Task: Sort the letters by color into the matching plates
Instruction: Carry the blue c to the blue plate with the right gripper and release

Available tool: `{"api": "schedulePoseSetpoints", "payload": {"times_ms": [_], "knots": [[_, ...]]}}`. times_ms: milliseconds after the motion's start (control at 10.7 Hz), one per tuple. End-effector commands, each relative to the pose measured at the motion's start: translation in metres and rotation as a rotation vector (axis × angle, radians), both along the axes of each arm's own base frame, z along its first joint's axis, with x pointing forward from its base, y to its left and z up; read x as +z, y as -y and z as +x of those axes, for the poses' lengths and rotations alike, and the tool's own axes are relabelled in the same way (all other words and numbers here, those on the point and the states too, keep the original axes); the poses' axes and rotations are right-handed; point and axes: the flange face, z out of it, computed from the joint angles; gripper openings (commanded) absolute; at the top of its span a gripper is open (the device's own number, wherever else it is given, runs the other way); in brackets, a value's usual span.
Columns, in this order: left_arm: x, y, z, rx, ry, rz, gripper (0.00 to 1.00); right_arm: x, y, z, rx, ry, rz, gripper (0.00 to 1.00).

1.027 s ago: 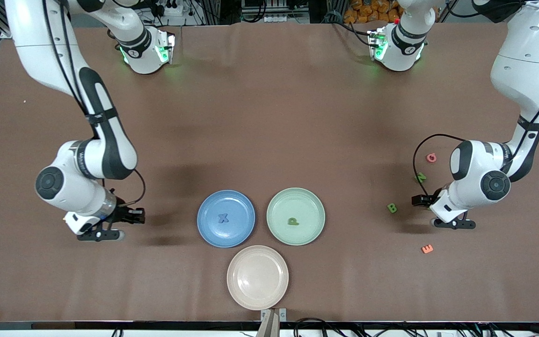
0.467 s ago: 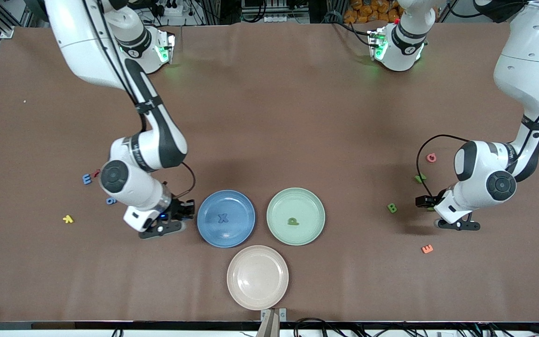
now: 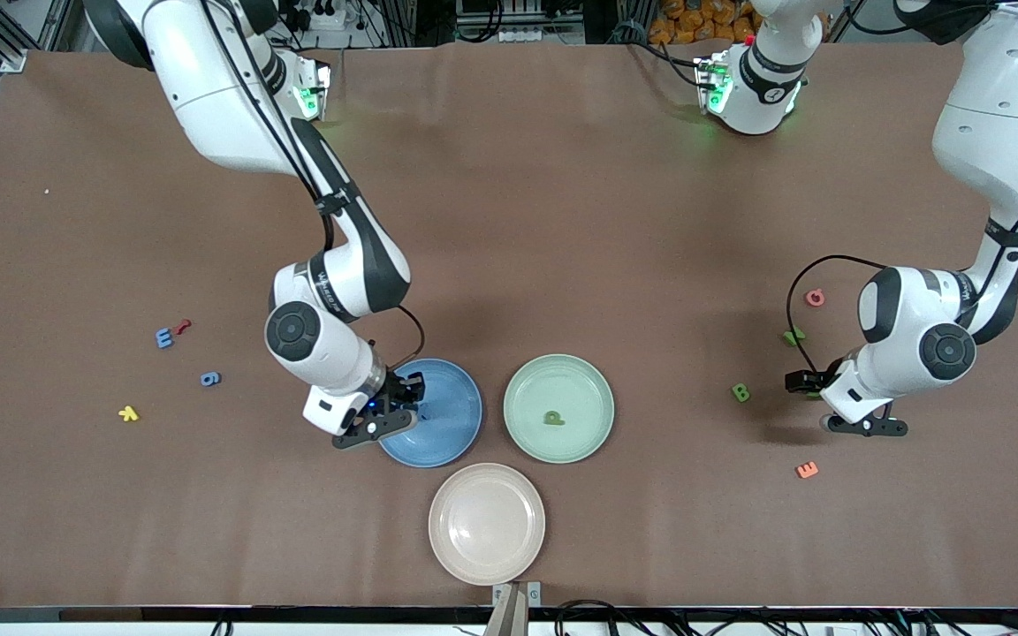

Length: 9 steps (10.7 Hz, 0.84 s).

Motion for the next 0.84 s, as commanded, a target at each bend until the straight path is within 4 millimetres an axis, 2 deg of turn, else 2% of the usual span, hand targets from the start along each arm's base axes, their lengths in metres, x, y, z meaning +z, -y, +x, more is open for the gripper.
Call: {"api": "schedulePoseSetpoints", "payload": {"times_ms": [0, 373, 467, 747], "knots": [[0.002, -0.006, 0.005, -0.003, 0.014, -0.023, 0.0, 0.0, -0.009, 0.007, -0.007, 0.011, 0.021, 1.0], [0.002, 0.001, 0.006, 0.003, 0.015, -0.022, 0.0, 0.009, 0.013, 0.013, 0.013, 0.015, 0.005, 1.0], [0.002, 0.002, 0.006, 0.006, 0.014, -0.022, 0.0, 0.007, 0.038, 0.013, 0.036, -0.033, -0.029, 1.0], [0.008, 0.003, 0.008, 0.02, 0.024, -0.021, 0.0, 0.022, 0.111, 0.026, 0.06, -0.085, -0.095, 1.0]]}}
